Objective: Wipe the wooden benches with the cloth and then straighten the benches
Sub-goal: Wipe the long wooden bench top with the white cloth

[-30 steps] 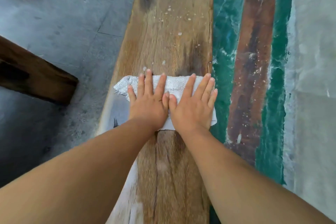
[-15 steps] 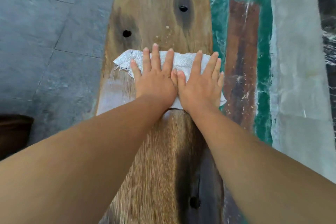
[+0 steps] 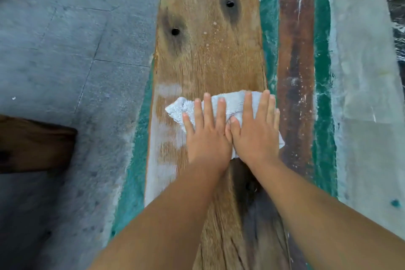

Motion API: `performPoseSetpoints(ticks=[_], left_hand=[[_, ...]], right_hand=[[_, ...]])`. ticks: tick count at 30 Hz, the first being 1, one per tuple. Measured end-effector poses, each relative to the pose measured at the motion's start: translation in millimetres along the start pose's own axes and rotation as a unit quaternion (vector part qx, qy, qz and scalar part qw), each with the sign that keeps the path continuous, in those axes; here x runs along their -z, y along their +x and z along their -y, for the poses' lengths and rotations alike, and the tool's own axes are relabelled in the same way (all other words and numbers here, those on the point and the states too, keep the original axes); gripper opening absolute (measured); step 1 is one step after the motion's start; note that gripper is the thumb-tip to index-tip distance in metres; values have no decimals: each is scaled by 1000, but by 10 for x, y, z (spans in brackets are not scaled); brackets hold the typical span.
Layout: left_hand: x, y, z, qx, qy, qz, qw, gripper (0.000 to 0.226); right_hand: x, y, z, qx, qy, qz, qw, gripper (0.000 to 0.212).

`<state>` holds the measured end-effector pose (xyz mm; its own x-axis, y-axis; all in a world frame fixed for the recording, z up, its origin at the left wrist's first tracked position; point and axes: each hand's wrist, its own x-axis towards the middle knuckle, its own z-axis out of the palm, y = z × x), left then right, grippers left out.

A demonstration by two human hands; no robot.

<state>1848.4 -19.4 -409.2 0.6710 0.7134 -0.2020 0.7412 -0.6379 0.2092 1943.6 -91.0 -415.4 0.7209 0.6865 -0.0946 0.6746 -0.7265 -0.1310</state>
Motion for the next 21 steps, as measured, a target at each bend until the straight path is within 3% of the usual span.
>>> performPoseSetpoints(ticks=[4, 9, 13, 18, 21], left_hand=[[-134, -1165, -10, -42, -2, 45, 998, 60], [-179, -2663, 428, -52, 27, 85, 995, 63], [-117, -3432, 835, -33, 35, 135, 990, 62], [-23, -3583, 902, -10, 28, 183, 983, 62], [-45, -3294, 860, 37, 1, 151, 988, 64]], right_hand=[[36, -1206, -96, -37, -6, 53, 998, 67], [6, -2676, 124, 32, 9, 142, 989, 70], [-73, -3542, 456, 36, 39, 176, 983, 69], [-31, -3739, 553, 30, 40, 216, 975, 68], [-58, -3315, 554, 54, 46, 189, 979, 67]])
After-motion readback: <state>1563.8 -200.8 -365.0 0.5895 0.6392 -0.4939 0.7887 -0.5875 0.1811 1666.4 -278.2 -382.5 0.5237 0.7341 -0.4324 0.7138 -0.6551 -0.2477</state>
